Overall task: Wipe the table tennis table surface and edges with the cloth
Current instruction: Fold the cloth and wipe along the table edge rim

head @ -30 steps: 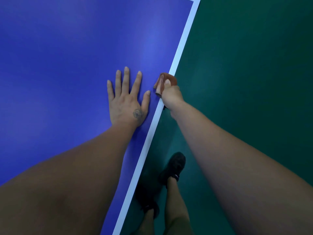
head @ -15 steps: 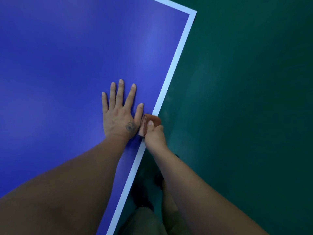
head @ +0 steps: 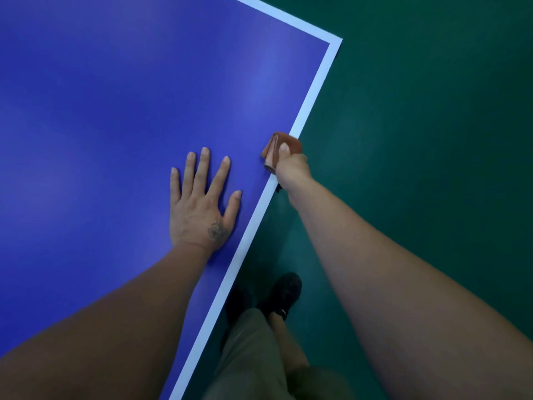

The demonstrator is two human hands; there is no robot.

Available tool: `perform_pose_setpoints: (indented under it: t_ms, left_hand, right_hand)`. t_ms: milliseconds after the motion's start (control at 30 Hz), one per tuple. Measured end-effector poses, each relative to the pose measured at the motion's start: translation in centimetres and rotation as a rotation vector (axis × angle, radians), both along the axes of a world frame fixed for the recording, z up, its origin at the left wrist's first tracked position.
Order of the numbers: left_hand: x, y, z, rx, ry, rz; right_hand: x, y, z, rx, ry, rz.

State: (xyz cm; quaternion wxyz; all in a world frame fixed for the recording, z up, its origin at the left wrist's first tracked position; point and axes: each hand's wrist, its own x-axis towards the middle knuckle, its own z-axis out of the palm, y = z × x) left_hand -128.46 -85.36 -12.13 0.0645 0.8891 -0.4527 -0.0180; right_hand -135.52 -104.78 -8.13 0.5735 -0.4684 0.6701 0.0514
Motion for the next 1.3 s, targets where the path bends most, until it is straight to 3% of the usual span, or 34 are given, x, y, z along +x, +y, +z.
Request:
perform_pose_setpoints:
  t_ms: [133,433,967,1300]
  left_hand:
    - [-0.1,0.0,0.1,0.001,0.006,-0.004]
    - [0.1,-0.1,0.3,0.01,0.03,0.002]
    - [0.2,-0.2,-0.2,-0.016,0.002,-0.011]
    - [-0.1,-0.4,0.5,0.004,0.022,0.012]
  right_hand:
    - [-0.1,-0.3,0.7,0.022,0.018,0.004]
    - [-2.7,8.1,-0.3,0.081,-0.005,0.058]
    - [2.0,-4.1,-0.9,-0.006,-0.052,-0.115]
    - [-0.6,3.9,0.2,0.11,-0.011,-0.073]
